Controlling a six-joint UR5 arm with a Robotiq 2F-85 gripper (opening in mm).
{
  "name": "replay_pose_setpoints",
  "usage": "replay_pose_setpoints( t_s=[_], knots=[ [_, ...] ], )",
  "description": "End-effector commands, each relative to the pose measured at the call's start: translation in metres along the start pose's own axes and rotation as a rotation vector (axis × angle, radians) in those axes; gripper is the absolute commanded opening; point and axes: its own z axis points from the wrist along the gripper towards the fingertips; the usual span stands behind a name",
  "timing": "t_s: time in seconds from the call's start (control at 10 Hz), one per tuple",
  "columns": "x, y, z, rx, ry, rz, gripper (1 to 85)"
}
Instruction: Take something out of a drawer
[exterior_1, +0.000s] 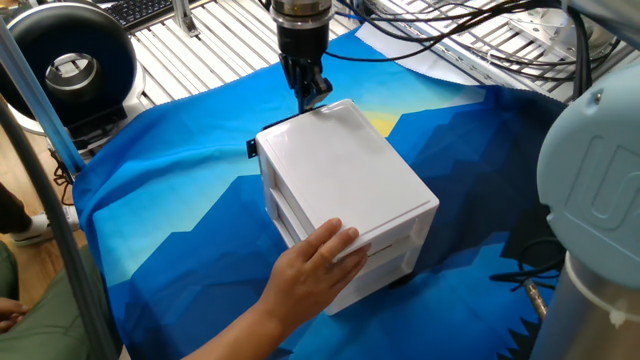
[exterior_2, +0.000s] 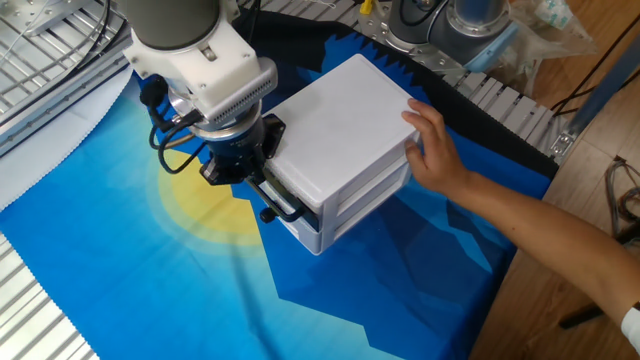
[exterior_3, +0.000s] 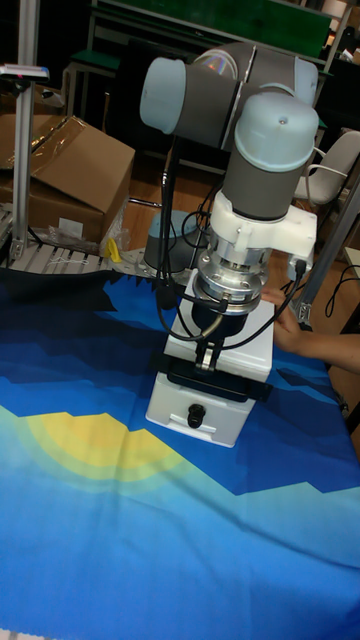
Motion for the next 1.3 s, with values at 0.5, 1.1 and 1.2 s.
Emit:
replay_pose_setpoints(
  t_s=[0.5, 1.1, 1.2],
  knots=[
    [0.004, -0.021, -0.013, 0.012, 0.002, -0.022, 1.0],
    [-0.006, -0.005, -0.005, 0.018, 0.02, 0.07, 1.0],
    [-0.007, -0.005, -0.001, 0.023, 0.014, 0.068, 1.0]
  ],
)
